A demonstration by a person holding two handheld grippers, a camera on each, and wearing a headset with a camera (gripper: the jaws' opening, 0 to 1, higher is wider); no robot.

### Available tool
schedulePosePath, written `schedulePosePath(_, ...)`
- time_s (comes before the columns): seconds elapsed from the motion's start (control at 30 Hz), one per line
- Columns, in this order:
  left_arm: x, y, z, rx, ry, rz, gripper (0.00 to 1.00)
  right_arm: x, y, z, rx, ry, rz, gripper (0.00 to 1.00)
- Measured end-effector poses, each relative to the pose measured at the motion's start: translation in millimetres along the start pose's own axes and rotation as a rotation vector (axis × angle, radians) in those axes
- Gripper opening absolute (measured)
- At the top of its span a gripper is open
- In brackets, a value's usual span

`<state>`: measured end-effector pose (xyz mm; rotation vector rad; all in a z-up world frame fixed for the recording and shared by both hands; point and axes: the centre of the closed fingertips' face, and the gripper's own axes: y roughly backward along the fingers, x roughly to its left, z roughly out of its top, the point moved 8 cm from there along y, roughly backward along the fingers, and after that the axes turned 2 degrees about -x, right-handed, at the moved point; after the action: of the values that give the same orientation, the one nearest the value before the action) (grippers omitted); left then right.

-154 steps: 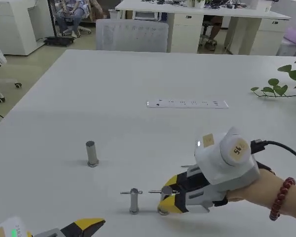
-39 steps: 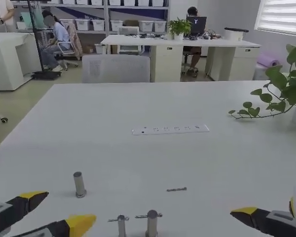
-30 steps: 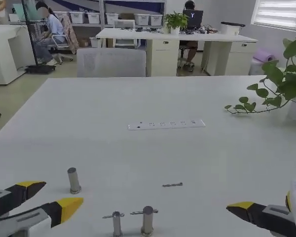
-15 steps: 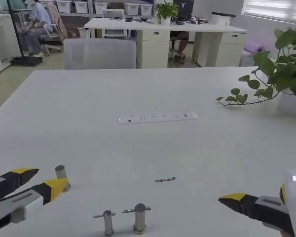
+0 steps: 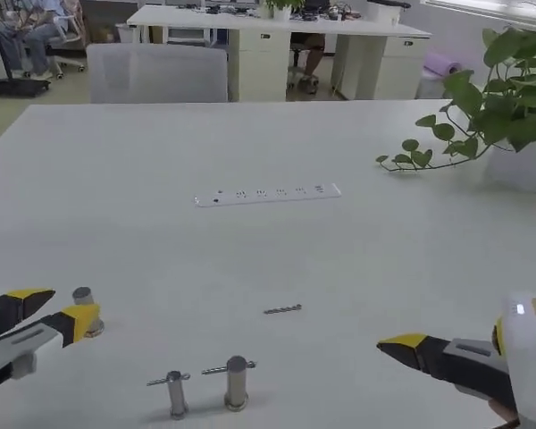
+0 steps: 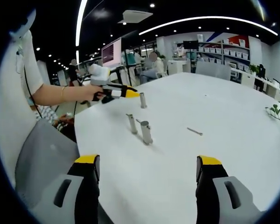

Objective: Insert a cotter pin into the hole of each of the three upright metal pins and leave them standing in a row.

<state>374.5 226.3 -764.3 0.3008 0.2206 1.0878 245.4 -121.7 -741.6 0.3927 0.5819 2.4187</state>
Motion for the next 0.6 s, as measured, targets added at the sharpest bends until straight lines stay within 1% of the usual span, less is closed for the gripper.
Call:
schedulePosePath(0.27, 7.7, -15.9, -7.0, 0.02, -0.01, -0.008, 0.31, -2.7, -2.7, -1.5, 0.005, -0.004, -0.002, 0.86)
schedulePosePath(0.33, 8.3, -19.1, -8.4, 0.023, -0.011, -0.012, 0.3, -3.1, -3.4, -1.8, 0.007, -0.005, -0.001, 0.85)
schedulePosePath(0.47, 8.9, -26.1, -9.3, 0.017, -0.019, -0.019, 0.27, -4.7, -4.2, -2.3, 0.01, -0.002, -0.005, 0.85)
schedulePosePath(0.6, 7.9, -31.0, -11.1, 0.025, -0.031, -0.032, 0.23, -6.7, -3.7, -2.3, 0.012, 0.001, -0.008, 0.85)
